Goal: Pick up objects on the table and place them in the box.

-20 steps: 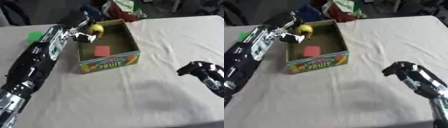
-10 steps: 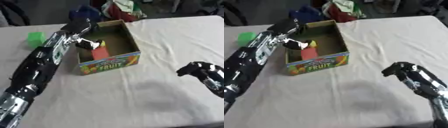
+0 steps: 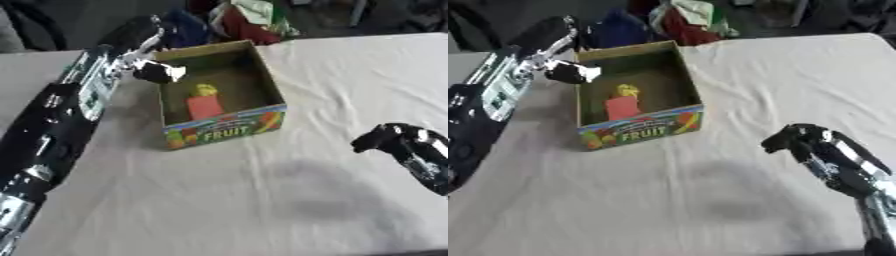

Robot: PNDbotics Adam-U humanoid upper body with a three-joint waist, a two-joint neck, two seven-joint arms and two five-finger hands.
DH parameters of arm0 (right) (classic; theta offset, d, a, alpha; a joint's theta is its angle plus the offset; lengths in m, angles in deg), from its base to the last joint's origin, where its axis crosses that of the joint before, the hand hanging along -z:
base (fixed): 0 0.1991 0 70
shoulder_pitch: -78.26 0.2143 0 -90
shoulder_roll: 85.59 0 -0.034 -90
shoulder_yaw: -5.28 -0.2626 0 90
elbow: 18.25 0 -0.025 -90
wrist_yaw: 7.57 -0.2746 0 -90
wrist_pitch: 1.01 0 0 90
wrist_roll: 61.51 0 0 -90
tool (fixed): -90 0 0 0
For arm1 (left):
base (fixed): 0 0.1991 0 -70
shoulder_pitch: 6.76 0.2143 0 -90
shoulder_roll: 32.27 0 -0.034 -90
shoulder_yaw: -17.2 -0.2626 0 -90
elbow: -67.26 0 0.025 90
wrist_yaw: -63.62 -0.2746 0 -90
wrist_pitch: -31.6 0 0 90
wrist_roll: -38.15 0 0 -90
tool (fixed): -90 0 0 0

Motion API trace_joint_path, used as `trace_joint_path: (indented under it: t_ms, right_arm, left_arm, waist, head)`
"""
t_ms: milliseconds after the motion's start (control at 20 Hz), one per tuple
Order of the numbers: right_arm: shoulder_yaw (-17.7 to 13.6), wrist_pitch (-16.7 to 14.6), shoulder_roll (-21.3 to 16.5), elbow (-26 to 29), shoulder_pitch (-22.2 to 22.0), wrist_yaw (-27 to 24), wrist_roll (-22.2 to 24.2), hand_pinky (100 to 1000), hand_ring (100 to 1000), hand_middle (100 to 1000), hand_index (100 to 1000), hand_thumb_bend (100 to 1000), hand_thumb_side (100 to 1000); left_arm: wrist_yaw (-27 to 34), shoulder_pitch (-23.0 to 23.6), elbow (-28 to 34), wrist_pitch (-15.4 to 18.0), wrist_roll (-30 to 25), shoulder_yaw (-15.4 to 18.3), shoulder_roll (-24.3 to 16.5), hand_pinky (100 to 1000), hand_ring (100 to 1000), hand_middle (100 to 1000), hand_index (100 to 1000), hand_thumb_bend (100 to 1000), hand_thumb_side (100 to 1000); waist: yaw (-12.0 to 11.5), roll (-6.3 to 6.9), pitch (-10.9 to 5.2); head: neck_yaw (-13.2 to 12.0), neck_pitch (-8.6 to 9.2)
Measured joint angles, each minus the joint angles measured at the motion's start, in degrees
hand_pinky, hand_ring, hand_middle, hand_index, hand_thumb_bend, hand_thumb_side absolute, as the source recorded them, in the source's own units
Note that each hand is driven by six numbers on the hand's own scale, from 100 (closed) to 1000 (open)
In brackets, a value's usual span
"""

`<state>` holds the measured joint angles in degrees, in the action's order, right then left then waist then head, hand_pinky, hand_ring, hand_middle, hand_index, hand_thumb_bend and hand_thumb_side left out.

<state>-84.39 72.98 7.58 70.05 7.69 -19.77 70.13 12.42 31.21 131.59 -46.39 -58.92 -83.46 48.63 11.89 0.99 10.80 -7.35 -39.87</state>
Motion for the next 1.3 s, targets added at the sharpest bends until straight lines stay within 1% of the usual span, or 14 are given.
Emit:
trace_joint_path:
  t_ms: [100,150,200,300,500,650,800,900,1000,1150,1300]
  right_arm:
    - [-0.02,0.00,-0.01,0.00,-0.04,0.01,-0.09,733,744,592,662,100,575]
    - [-0.06,0.03,-0.03,-0.01,-0.10,0.02,-0.16,733,744,591,662,100,575]
    - [-0.16,0.03,-0.06,-0.01,-0.17,0.04,-0.18,732,744,591,662,100,574]
    - [-0.31,0.02,-0.08,-0.02,-0.30,0.05,-0.22,732,744,591,662,100,574]
    - [-0.32,0.00,-0.09,-0.03,-0.31,0.07,-0.24,732,744,591,662,100,577]
    - [-0.33,-0.10,-0.10,-0.04,-0.31,0.13,-0.33,732,744,591,662,100,583]
    - [-0.33,-0.12,-0.11,-0.08,-0.32,0.44,-0.35,732,744,591,662,100,589]
    - [-0.33,-0.12,-0.11,-0.15,-0.32,0.57,-0.35,732,744,591,662,100,593]
    - [-0.33,-0.16,-0.11,-0.16,-0.30,0.68,-0.38,732,744,591,662,100,596]
    - [-0.33,-0.29,-0.11,-0.17,-0.26,1.00,-0.51,733,744,591,662,100,601]
    - [-0.35,-0.37,-0.12,-0.17,-0.19,1.14,-0.59,733,744,592,662,100,607]
  left_arm:
    - [0.87,0.64,1.04,-0.81,-0.77,0.64,-2.34,638,547,558,830,379,502]
    - [0.98,0.93,1.23,-1.10,-1.33,0.91,-3.52,643,555,567,833,382,504]
    - [0.97,1.17,1.29,-1.27,-2.04,1.24,-4.68,683,621,644,849,406,512]
    - [0.69,1.56,1.12,-1.44,-3.13,2.05,-6.56,703,664,688,856,424,501]
    - [-0.28,2.29,-0.76,-1.95,-3.01,3.89,-9.23,712,679,704,865,430,490]
    - [-0.88,2.98,-2.81,-1.91,-2.36,4.98,-10.50,726,696,723,878,467,510]
    - [-1.50,3.72,-4.41,-1.12,-2.18,5.60,-11.71,749,722,747,891,508,534]
    - [-1.82,4.05,-4.92,-0.31,-2.51,5.90,-12.47,753,726,749,892,531,517]
    - [-2.00,4.25,-4.94,0.45,-2.87,6.27,-13.40,757,732,752,894,562,520]
    - [-2.16,4.63,-5.28,1.39,-3.70,6.75,-14.80,760,735,755,897,615,568]
    - [-2.69,4.86,-6.22,2.33,-4.75,7.15,-15.86,761,737,753,896,655,584]
  waist:
    - [-0.28,0.09,-0.02]
    - [-0.34,0.17,-0.04]
    - [-0.43,0.29,-0.07]
    - [-0.61,0.39,-0.16]
    - [-0.66,0.34,-0.16]
    - [-0.58,0.30,-0.02]
    - [-0.35,0.30,0.39]
    - [-0.08,0.31,0.80]
    - [0.23,0.35,1.26]
    - [0.90,0.52,1.86]
    - [1.57,0.75,2.32]
  head:
    - [0.08,0.16]
    - [0.20,0.17]
    - [0.31,0.17]
    - [0.52,0.18]
    - [0.75,0.21]
    - [0.92,0.22]
    - [0.79,0.23]
    - [0.69,0.28]
    - [0.65,0.66]
    - [0.65,0.82]
    - [0.65,1.18]
